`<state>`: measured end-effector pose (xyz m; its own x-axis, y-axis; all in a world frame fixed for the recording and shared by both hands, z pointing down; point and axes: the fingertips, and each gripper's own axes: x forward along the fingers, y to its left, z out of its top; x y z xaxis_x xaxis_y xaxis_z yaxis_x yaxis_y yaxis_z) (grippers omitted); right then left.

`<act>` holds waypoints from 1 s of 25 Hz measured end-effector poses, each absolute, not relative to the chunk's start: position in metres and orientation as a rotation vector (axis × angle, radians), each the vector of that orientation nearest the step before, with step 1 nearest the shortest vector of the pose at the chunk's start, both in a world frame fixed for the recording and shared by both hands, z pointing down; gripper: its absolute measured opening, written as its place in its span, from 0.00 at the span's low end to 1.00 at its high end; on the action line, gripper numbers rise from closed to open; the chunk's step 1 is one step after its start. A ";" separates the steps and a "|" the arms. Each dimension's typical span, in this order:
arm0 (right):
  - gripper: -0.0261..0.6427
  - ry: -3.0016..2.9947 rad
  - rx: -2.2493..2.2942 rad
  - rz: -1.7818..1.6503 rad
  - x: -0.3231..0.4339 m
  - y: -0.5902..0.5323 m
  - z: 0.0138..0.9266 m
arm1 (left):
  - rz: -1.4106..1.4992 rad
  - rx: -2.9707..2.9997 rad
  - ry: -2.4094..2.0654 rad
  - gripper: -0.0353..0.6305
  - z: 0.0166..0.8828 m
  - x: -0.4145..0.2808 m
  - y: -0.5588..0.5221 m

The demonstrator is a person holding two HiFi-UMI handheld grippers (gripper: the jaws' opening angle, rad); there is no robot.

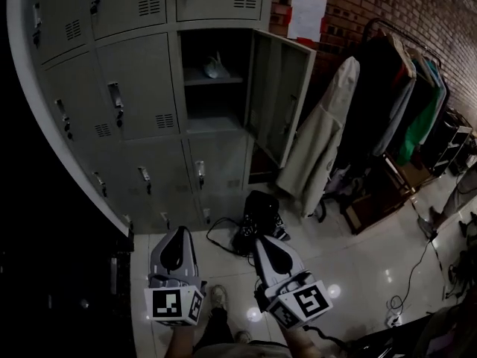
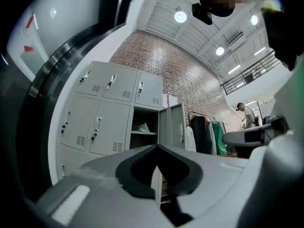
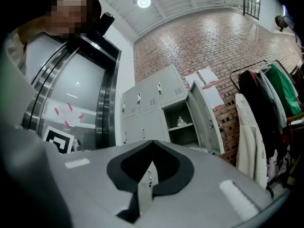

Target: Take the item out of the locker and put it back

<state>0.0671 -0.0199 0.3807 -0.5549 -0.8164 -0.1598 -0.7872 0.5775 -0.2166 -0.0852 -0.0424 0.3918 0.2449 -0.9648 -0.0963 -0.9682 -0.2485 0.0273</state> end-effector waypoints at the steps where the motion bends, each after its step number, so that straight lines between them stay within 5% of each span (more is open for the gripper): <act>1: 0.04 2.576 -1.315 -0.190 0.068 -0.008 0.382 | 0.141 -2.440 1.906 0.06 0.389 -0.082 -0.027; 25: 0.04 2.543 -1.262 -0.196 0.057 0.099 0.353 | 0.190 -2.430 1.849 0.06 0.351 -0.068 0.091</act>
<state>0.0572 0.0991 0.3526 -0.5716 -0.7955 -0.2010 -0.7553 0.6058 -0.2501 -0.0681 0.0912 0.3505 0.2634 -0.9533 -0.1479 -0.9635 -0.2677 0.0095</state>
